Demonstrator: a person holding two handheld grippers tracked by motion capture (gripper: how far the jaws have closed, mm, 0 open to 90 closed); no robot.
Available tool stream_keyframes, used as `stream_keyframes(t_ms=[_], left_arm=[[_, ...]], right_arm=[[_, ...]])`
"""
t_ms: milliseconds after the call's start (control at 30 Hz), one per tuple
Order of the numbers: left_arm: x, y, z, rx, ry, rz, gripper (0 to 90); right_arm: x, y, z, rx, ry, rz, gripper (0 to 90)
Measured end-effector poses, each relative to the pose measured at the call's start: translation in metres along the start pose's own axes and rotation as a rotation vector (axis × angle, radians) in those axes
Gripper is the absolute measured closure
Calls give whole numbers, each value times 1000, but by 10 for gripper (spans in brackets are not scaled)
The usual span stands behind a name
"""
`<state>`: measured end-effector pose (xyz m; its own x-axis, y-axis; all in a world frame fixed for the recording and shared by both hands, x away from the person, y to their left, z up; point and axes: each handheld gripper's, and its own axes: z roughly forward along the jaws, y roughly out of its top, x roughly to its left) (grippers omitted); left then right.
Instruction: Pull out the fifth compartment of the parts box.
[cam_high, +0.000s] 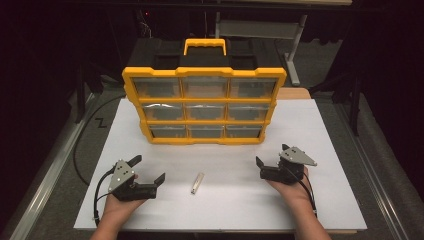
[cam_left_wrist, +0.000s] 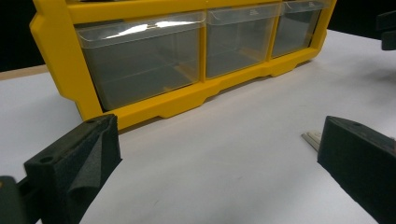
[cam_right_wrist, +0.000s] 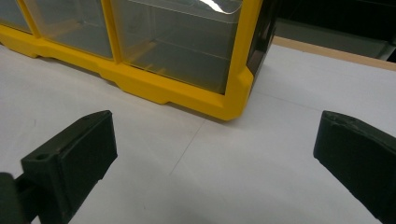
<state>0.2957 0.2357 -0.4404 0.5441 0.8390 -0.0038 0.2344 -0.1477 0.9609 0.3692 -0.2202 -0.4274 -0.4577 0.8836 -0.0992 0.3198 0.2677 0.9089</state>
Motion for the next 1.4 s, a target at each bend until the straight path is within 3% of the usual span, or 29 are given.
stream_keyframes(t_ms=[233, 633, 800, 1033, 1400], left_arm=[[0, 0, 1, 0, -3, 4, 2], [0, 0, 0, -9, 32, 7, 2], [0, 0, 0, -3, 40, 6, 2], [1, 1, -1, -3, 51, -1, 2], [-2, 1, -3, -9, 57, 19, 7]], right_arm=[[0, 6, 12, 10, -10, -4, 6], [-1, 18, 34, 12, -42, -36, 8], [-1, 19, 31, 0, -49, -49, 8], [0, 15, 27, 26, -63, -86, 6], [-13, 6, 14, 50, -113, -108, 6]])
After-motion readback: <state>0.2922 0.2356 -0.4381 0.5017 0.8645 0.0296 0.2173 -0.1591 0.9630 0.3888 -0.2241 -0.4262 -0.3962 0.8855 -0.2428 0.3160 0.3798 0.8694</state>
